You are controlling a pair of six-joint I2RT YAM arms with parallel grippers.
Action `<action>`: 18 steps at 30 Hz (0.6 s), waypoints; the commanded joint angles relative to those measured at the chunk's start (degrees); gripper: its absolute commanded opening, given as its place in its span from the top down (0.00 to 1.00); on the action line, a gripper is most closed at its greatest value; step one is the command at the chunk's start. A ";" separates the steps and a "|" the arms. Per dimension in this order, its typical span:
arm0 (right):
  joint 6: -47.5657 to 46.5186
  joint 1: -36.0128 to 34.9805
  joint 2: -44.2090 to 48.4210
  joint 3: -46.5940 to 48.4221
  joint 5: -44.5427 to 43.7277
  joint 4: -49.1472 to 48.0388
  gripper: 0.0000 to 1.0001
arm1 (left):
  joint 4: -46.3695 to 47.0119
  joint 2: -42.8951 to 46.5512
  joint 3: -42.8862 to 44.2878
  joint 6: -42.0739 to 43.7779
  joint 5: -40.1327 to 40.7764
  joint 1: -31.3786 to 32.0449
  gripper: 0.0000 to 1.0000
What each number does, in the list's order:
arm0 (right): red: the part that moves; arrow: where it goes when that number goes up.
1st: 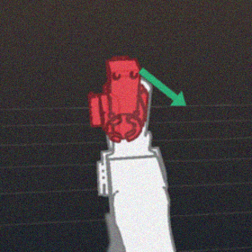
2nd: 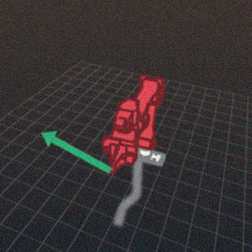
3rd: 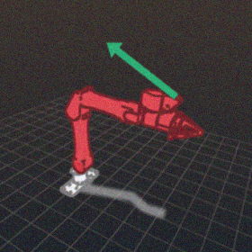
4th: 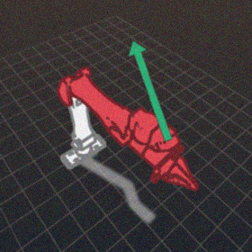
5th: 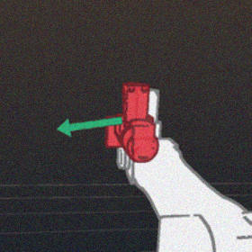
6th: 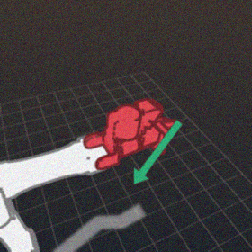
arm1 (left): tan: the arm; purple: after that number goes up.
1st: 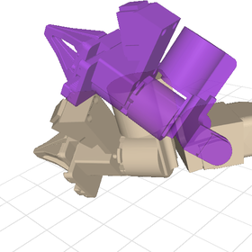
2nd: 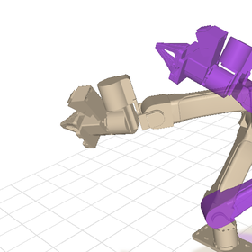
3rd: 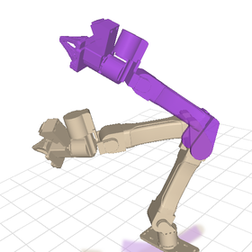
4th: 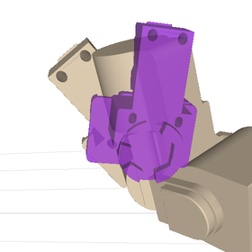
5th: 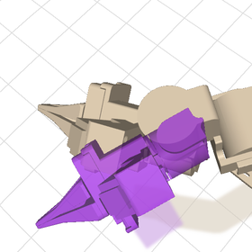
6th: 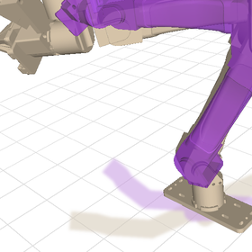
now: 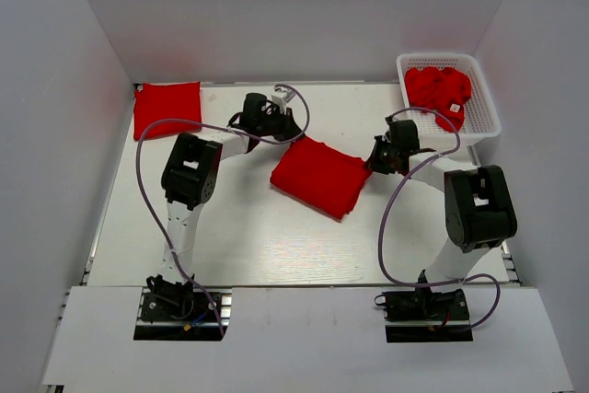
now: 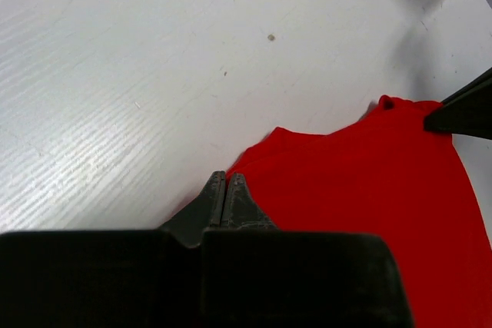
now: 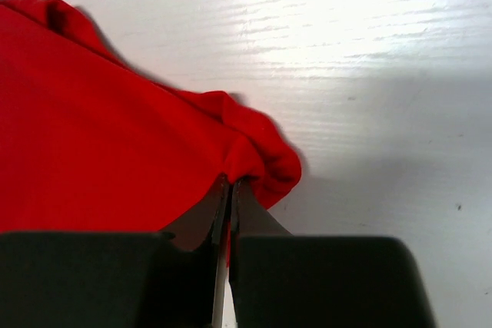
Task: Fold and stack the t-shirts
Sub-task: Smooth out wrinkles on the folded tshirt
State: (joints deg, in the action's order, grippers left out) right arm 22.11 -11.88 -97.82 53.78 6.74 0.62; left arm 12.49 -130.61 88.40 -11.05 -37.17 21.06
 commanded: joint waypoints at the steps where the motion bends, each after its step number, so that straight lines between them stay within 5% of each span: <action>1: 0.92 1.07 -0.18 1.50 -2.08 -4.75 1.00 | 6.58 0.70 3.62 0.41 -1.50 -0.23 1.00; 13: 2.50 2.56 -5.19 3.70 -1.56 -4.67 1.00 | 8.43 -5.70 9.06 -0.11 -0.89 -0.23 0.90; 15: 2.24 2.47 -3.79 3.61 -0.16 -5.46 0.97 | 5.90 -8.17 13.09 -0.64 -2.29 -0.23 0.80; 18: 0.83 2.48 -2.12 3.35 1.60 -7.39 0.90 | 3.60 -9.31 16.01 -0.64 -3.43 -0.23 0.53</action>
State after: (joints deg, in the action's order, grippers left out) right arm 24.23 -9.76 -102.41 55.90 7.16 -4.08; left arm 17.89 -140.92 100.73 -11.64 -38.54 21.12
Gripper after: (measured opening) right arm 0.086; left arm 0.421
